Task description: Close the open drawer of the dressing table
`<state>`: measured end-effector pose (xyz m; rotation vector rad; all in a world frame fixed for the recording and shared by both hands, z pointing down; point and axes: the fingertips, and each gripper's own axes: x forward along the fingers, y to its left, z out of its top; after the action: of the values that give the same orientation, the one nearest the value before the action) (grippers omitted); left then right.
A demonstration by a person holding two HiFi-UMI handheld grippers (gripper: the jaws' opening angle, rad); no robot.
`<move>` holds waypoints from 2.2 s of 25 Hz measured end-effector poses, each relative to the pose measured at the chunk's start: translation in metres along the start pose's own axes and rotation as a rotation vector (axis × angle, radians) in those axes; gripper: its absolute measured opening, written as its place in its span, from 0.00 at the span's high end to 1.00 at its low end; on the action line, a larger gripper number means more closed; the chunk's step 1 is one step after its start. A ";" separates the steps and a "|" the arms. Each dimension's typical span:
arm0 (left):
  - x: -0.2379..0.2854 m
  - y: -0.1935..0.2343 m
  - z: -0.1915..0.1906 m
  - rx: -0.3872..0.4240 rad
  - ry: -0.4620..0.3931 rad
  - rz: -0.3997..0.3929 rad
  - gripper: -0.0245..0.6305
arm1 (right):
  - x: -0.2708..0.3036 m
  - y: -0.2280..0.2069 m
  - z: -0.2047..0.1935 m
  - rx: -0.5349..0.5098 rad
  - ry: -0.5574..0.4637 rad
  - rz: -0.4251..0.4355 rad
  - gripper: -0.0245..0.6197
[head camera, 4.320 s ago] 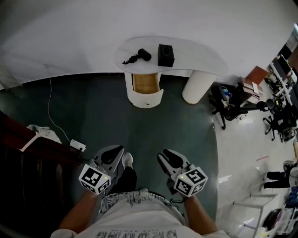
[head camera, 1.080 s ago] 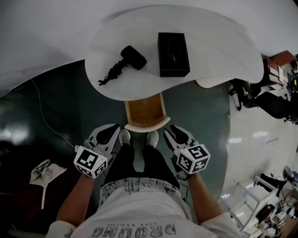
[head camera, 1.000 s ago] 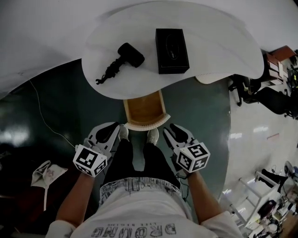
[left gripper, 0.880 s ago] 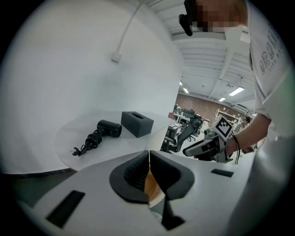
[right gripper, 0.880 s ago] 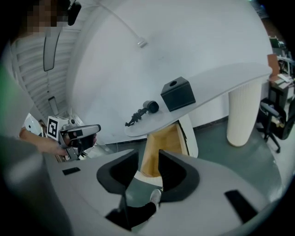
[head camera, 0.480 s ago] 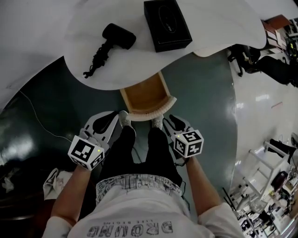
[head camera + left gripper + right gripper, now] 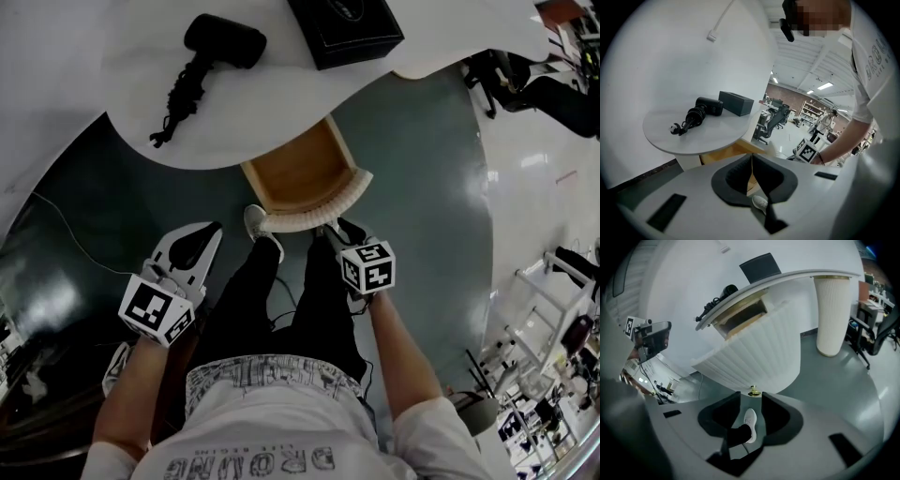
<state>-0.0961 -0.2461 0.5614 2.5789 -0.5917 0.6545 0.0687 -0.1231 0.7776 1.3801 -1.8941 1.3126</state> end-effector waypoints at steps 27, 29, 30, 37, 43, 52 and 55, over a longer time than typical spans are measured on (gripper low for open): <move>-0.004 0.035 -0.023 -0.037 -0.048 0.039 0.93 | 0.069 -0.004 0.058 0.031 -0.102 0.007 0.78; -0.003 0.042 -0.025 -0.037 -0.061 0.051 0.93 | 0.077 -0.002 0.072 0.031 -0.127 0.015 0.78; -0.003 0.045 -0.026 -0.036 -0.068 0.056 0.93 | 0.081 -0.001 0.078 0.033 -0.140 0.020 0.78; 0.000 0.058 -0.024 -0.025 -0.109 0.079 0.93 | 0.103 0.006 0.130 0.062 -0.239 0.039 0.78; 0.000 0.067 -0.011 -0.002 -0.147 0.110 0.93 | 0.124 0.011 0.161 0.068 -0.296 0.096 0.78; -0.002 0.073 -0.001 0.011 -0.178 0.130 0.93 | 0.147 0.015 0.210 0.086 -0.391 0.126 0.78; -0.006 0.073 0.000 0.001 -0.172 0.138 0.93 | 0.150 0.016 0.219 0.093 -0.390 0.135 0.78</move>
<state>-0.1367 -0.3043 0.5785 2.6296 -0.8314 0.4786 0.0314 -0.3865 0.7916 1.6803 -2.2368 1.2782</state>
